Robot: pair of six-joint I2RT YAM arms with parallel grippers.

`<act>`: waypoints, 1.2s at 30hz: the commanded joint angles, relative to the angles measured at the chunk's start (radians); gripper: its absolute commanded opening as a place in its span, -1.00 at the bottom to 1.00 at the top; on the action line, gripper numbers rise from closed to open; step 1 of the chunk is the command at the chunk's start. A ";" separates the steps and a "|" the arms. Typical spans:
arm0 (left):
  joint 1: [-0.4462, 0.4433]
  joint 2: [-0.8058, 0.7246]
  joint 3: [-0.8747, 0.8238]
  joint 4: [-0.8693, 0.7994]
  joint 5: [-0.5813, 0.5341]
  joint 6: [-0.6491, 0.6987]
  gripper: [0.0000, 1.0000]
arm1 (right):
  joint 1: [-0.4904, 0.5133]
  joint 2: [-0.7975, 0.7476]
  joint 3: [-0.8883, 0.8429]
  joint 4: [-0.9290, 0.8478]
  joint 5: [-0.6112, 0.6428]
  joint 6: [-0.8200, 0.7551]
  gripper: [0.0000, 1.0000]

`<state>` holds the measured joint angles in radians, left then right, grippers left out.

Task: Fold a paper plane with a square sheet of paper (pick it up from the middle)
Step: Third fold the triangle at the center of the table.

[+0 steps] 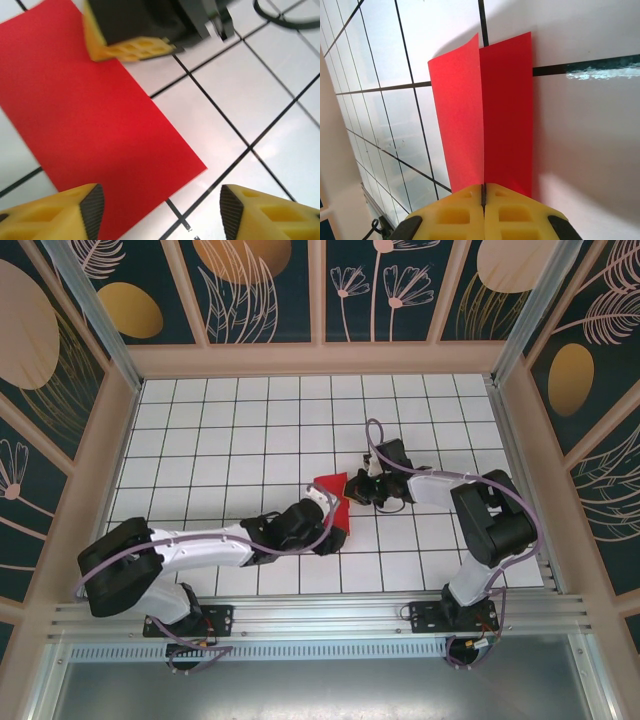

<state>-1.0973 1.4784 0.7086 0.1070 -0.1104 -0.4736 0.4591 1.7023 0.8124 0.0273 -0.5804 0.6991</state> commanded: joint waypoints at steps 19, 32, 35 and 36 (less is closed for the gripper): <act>-0.143 0.200 0.174 -0.128 -0.424 0.106 -0.26 | 0.013 -0.014 0.007 -0.028 0.035 -0.017 -0.85; -0.136 0.125 0.106 -0.045 -0.300 0.130 -1.00 | 0.013 0.009 0.051 -0.088 0.040 -0.078 -0.81; -0.122 0.121 0.097 -0.027 -0.269 0.115 -1.00 | 0.013 0.002 0.057 -0.093 0.039 -0.086 -0.76; -0.113 0.117 0.090 -0.018 -0.258 0.108 -1.00 | 0.012 0.000 0.060 -0.099 0.040 -0.092 -0.74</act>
<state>-1.2251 1.6318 0.8173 0.0429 -0.4244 -0.3592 0.4713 1.7023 0.8375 -0.0528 -0.5526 0.6380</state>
